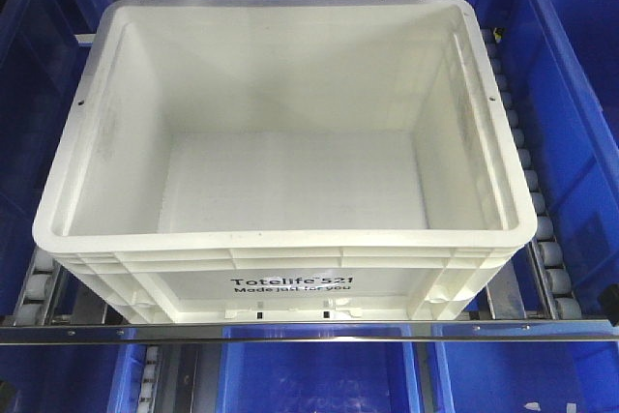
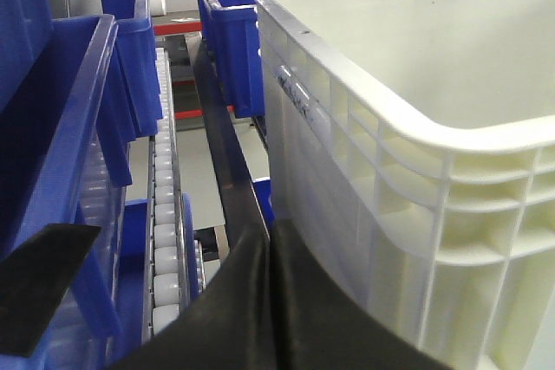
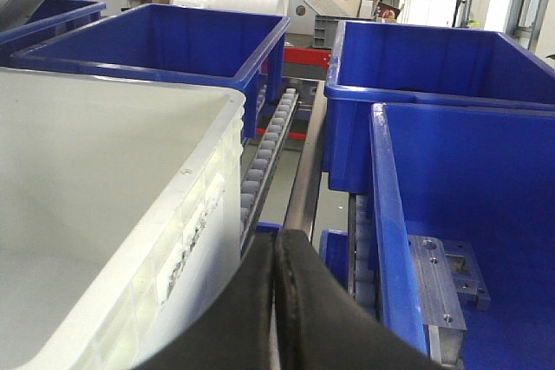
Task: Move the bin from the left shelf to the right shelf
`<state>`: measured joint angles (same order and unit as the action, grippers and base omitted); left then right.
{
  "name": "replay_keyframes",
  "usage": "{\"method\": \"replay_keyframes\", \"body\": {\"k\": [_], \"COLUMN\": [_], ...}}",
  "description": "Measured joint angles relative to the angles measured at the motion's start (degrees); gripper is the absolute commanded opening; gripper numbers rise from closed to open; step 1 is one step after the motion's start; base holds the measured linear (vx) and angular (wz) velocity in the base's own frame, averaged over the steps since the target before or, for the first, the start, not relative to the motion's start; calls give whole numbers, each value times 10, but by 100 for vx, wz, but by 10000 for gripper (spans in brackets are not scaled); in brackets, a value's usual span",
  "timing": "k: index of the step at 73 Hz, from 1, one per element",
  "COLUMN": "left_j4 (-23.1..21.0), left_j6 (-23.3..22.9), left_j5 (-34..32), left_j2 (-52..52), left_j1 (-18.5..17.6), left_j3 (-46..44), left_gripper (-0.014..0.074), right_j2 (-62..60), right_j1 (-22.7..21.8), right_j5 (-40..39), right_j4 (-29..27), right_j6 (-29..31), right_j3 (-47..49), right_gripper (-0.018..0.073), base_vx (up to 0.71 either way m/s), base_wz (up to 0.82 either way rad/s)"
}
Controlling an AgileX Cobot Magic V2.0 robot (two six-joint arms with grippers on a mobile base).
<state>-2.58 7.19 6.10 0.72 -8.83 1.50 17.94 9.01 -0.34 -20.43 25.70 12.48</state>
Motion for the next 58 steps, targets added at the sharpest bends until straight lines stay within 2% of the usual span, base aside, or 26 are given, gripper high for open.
{"method": "replay_keyframes", "body": {"k": [50, 58], "left_j4": [0, 0], "left_j6": [0, 0], "left_j5": [0, 0], "left_j2": [0, 0], "left_j1": [0, 0], "left_j3": [0, 0], "left_gripper": [-7, -7], "right_j2": [0, 0], "right_j1": [0, 0], "right_j5": [0, 3], "right_j4": [0, 45], "right_j6": [0, -20], "right_j3": [0, 0], "right_gripper": [-9, -8], "base_vx": [0, 0], "base_wz": [0, 0]}}
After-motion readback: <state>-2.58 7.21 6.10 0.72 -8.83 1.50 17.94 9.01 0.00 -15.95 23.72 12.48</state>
